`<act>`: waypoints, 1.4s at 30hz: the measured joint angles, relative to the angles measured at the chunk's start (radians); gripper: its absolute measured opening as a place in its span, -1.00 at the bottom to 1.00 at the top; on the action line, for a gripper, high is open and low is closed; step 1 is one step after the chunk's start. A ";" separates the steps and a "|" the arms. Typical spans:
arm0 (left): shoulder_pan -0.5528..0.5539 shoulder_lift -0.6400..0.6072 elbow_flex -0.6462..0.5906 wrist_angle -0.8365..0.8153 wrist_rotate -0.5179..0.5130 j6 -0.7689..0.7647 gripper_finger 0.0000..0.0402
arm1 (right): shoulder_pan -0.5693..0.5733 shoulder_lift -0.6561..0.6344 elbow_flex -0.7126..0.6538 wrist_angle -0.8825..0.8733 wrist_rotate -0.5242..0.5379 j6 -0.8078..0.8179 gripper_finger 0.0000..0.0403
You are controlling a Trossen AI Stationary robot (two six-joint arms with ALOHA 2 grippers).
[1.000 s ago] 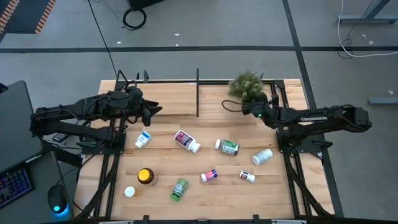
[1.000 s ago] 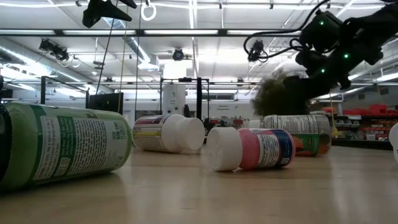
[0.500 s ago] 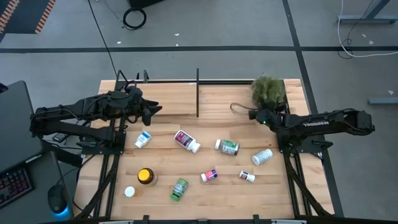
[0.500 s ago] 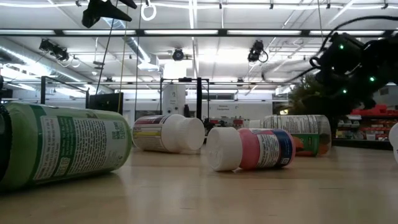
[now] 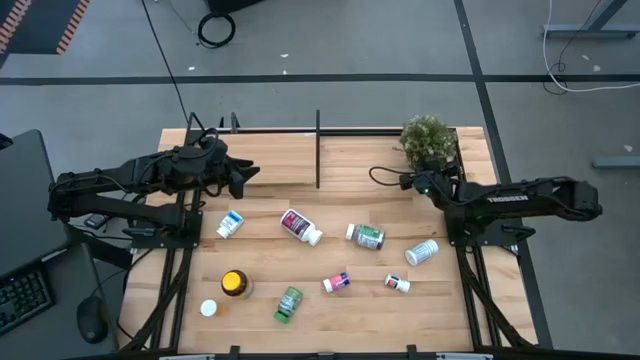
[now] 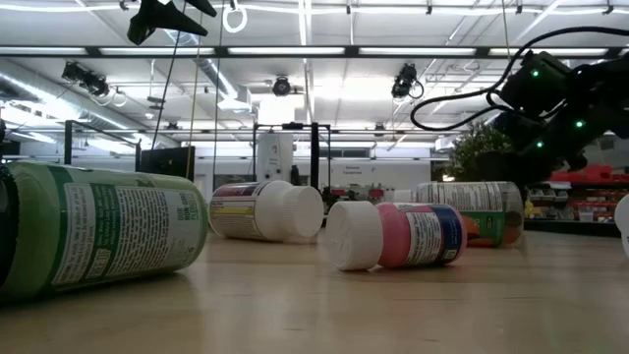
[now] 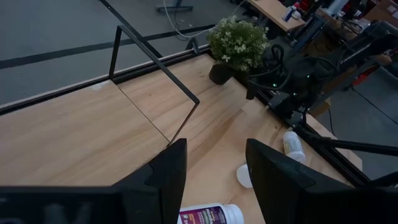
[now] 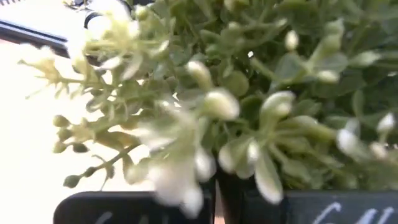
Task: Pick and place medicine bottles onto shelf by color
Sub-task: Adjust the green plant on the table
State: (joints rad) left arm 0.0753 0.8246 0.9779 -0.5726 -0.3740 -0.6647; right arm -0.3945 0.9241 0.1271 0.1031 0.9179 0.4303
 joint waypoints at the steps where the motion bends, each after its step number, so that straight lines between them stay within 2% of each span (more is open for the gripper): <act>1: 0.000 0.000 0.000 0.000 0.000 0.000 -0.14 | -0.012 0.000 -0.001 0.017 -0.002 -0.023 -0.94; 5: 0.000 0.000 0.000 0.000 0.000 0.003 -0.14 | -0.065 0.000 -0.001 0.070 -0.038 -0.086 -0.86; 12: 0.000 0.000 0.000 -0.001 0.000 0.005 -0.14 | -0.163 -0.001 0.000 0.088 -0.138 -0.099 -0.70; 19: 0.000 0.000 0.000 -0.001 0.000 0.006 -0.14 | -0.252 0.000 0.000 0.147 -0.217 -0.206 -0.55; 27: 0.000 0.000 0.000 -0.002 0.000 0.006 -0.14 | -0.254 -0.002 0.002 0.249 -0.417 -0.225 -0.37; 36: 0.000 0.000 0.000 -0.002 -0.015 -0.005 -0.14 | -0.235 -0.002 0.038 0.193 -0.396 -0.244 0.07; 42: 0.000 0.000 0.000 -0.001 -0.015 -0.011 -0.14 | -0.225 -0.004 0.038 0.119 -0.401 -0.188 0.23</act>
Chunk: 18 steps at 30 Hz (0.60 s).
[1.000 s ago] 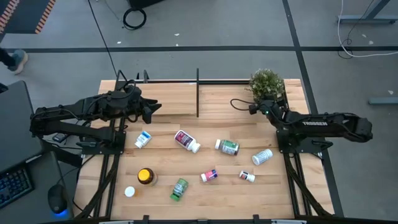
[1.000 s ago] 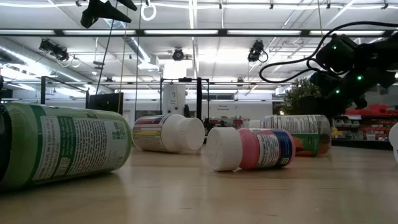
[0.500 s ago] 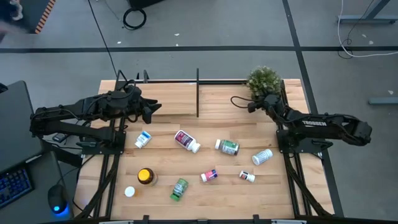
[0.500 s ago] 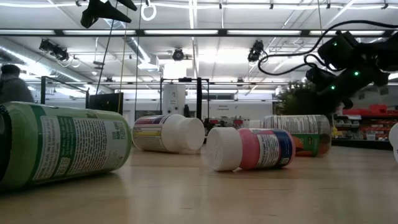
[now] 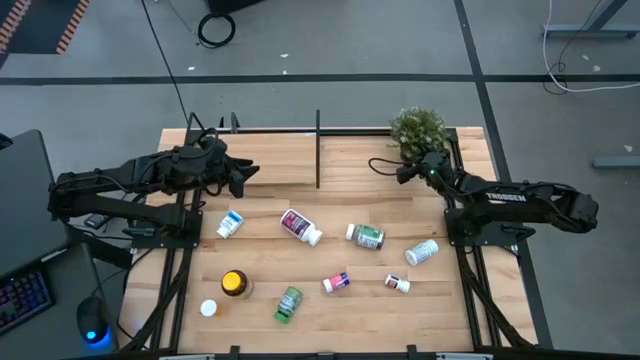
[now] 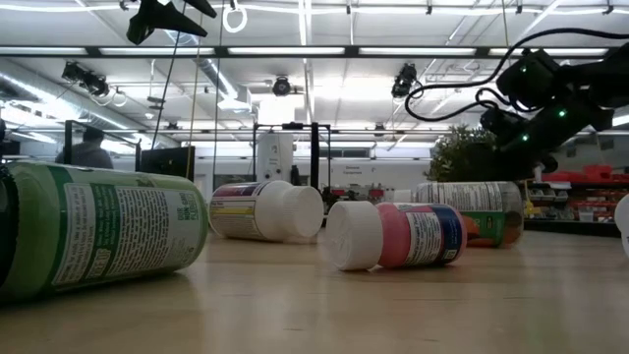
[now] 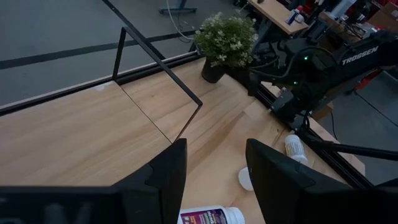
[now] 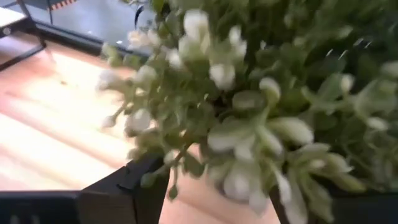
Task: Pick and place medicine bottles onto shelf by color
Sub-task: Adjust the green plant on the table, then put the purple medicine bottle on the shelf
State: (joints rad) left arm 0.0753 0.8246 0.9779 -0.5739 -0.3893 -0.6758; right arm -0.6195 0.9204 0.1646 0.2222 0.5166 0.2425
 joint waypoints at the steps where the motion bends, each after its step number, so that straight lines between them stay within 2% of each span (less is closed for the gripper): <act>1: 0.000 0.000 0.000 0.000 0.000 -0.001 -0.14 | 0.005 -0.003 0.000 -0.006 -0.009 0.011 0.24; 8: 0.000 0.000 0.000 0.000 0.000 -0.002 -0.14 | 0.066 -0.064 0.001 -0.025 -0.021 0.045 0.31; 15: 0.000 0.000 0.000 0.010 0.000 0.031 -0.14 | 0.145 -0.150 0.080 -0.380 -0.025 0.191 0.37; 18: 0.000 0.000 0.000 0.045 0.000 0.038 -0.14 | 0.176 -0.176 0.098 -0.490 -0.076 0.316 0.39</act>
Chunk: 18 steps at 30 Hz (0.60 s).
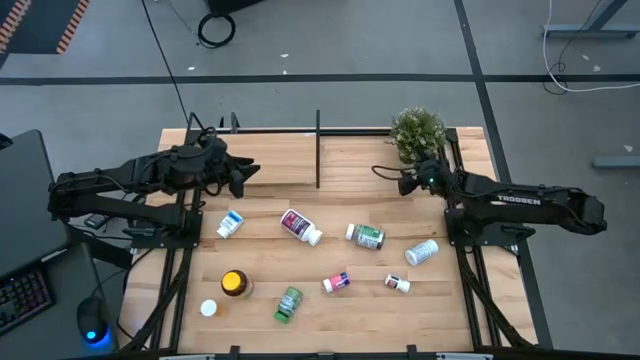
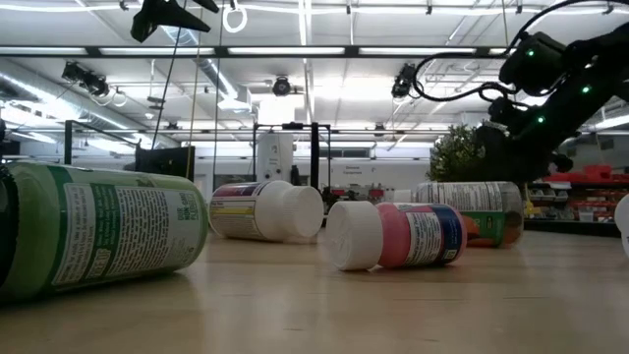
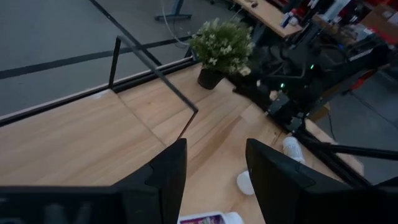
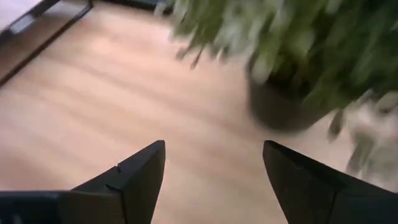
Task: Pick and place medicine bottles onto shelf by color
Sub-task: Put the purple medicine bottle on the shelf
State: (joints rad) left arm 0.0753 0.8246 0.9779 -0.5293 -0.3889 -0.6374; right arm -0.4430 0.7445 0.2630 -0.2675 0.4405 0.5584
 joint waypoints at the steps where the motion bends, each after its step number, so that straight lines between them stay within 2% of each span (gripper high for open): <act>1: 0.000 0.000 0.000 0.011 0.000 0.002 -0.14 | 0.011 -0.006 0.000 -0.014 -0.043 0.042 0.39; 7: -0.001 0.011 0.000 0.022 0.009 0.013 -0.14 | 0.086 -0.012 0.000 0.000 -0.284 0.196 0.35; 11: -0.036 0.021 -0.005 0.130 0.046 0.107 -0.14 | 0.132 -0.018 0.000 0.058 -0.413 0.192 0.31; 14: -0.100 0.019 -0.006 0.129 0.043 0.157 -0.14 | 0.153 -0.039 0.000 0.114 -0.509 0.166 0.26; 16: -0.167 0.005 -0.015 0.082 -0.024 0.178 -0.14 | 0.163 -0.061 0.000 0.144 -0.564 0.154 0.19; 18: -0.248 -0.026 -0.062 0.121 -0.140 0.181 -0.14 | 0.168 -0.093 0.000 0.159 -0.600 0.154 0.09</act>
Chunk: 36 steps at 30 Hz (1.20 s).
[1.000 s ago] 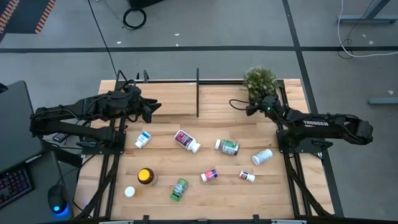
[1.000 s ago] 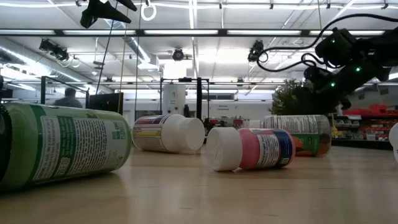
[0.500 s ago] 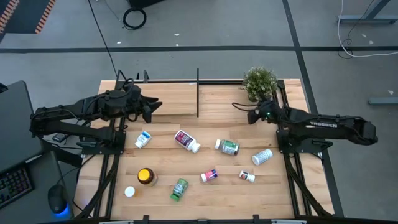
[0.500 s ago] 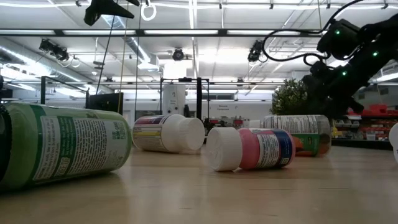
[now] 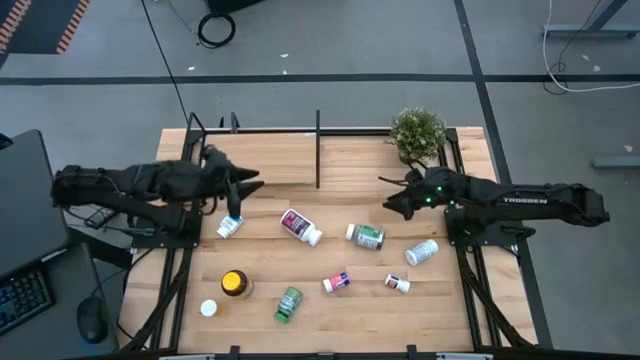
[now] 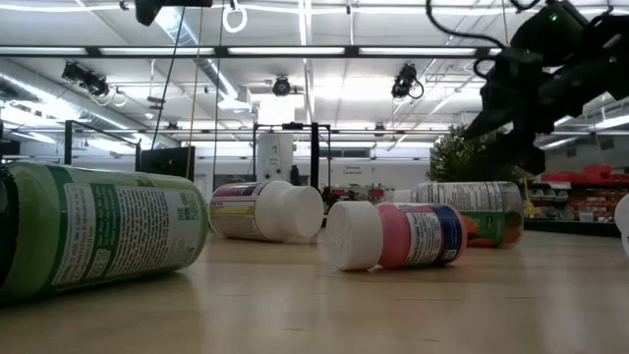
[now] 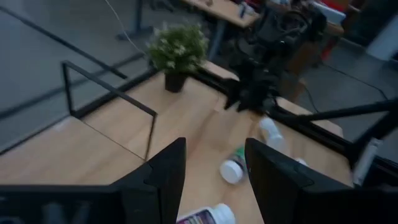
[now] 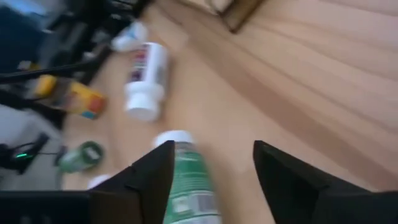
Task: Pick and place medicine bottles onto shelf by color
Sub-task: Put the purple medicine bottle on the shelf
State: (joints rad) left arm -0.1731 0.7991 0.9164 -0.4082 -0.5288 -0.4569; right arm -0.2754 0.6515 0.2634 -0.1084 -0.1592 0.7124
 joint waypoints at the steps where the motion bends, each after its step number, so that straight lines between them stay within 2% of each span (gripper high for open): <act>1: -0.038 -0.020 -0.037 0.041 -0.054 0.004 -0.15 | 0.001 -0.018 0.002 0.000 -0.007 -0.001 0.03; 4: -0.126 -0.081 -0.170 0.198 -0.152 0.008 -0.15 | -0.002 -0.062 0.042 -0.061 -0.007 -0.052 -0.15; 8: -0.183 -0.155 -0.301 0.403 -0.183 -0.002 -0.15 | -0.017 -0.092 0.128 -0.186 0.006 -0.196 -0.33; 10: -0.190 -0.179 -0.326 0.436 -0.184 -0.002 -0.15 | -0.028 -0.094 0.173 -0.245 0.006 -0.265 -0.38; 15: -0.191 -0.192 -0.327 0.426 -0.163 -0.006 -0.15 | -0.048 -0.095 0.237 -0.389 -0.009 -0.374 -0.43; 21: -0.191 -0.147 -0.328 0.267 -0.085 -0.137 -0.15 | -0.049 -0.161 0.238 -0.455 -0.015 -0.382 -0.37; 26: -0.182 -0.124 -0.328 0.419 -0.119 -0.018 -0.15 | -0.049 -0.285 0.238 -0.464 0.059 -0.355 -0.36; 29: -0.155 -0.125 -0.326 0.456 -0.129 0.016 -0.15 | -0.050 -0.343 0.238 -0.472 0.089 -0.349 -0.37; 32: -0.127 -0.125 -0.326 0.405 -0.103 -0.027 -0.15 | -0.049 -0.362 0.238 -0.478 0.092 -0.344 -0.37; 36: -0.097 -0.098 -0.326 0.228 -0.040 -0.143 -0.15 | -0.049 -0.361 0.238 -0.479 0.092 -0.340 -0.37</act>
State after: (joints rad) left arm -0.2702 0.7012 0.5903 -0.1803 -0.5688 -0.5997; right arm -0.3248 0.2908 0.5018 -0.5873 -0.0669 0.3721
